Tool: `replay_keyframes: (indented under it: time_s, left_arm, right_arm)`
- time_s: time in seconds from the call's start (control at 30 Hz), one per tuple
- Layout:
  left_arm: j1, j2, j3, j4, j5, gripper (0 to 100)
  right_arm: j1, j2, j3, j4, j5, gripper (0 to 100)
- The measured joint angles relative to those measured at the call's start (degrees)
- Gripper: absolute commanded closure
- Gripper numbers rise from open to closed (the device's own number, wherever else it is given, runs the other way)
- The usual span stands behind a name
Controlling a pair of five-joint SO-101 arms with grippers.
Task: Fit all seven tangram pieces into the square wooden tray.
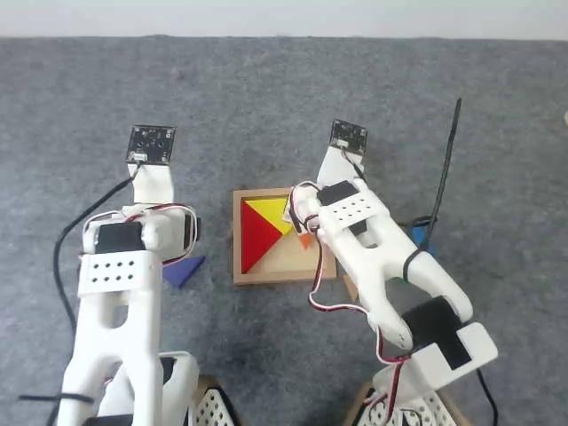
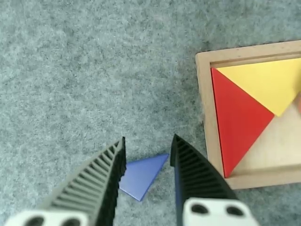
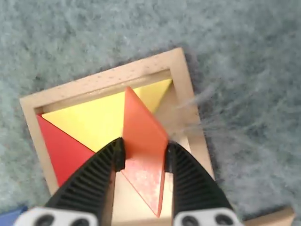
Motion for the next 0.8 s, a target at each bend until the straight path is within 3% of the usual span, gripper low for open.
replay_keyframes:
  time_s: [0.23,0.57,0.8]
  left_arm:
    - [0.0,0.0,0.0,0.0,0.0,84]
    - [0.0,0.0,0.0,0.0,0.0,84]
    - [0.0,0.0,0.0,0.0,0.0,84]
  right_arm:
    - [0.0,2.6,0.0,0.0,-2.4,98.6]
    - [0.4,4.1,-1.4,-1.1,-2.4,78.4]
    - [0.4,4.0,-1.5,-1.2,-2.4,76.1]
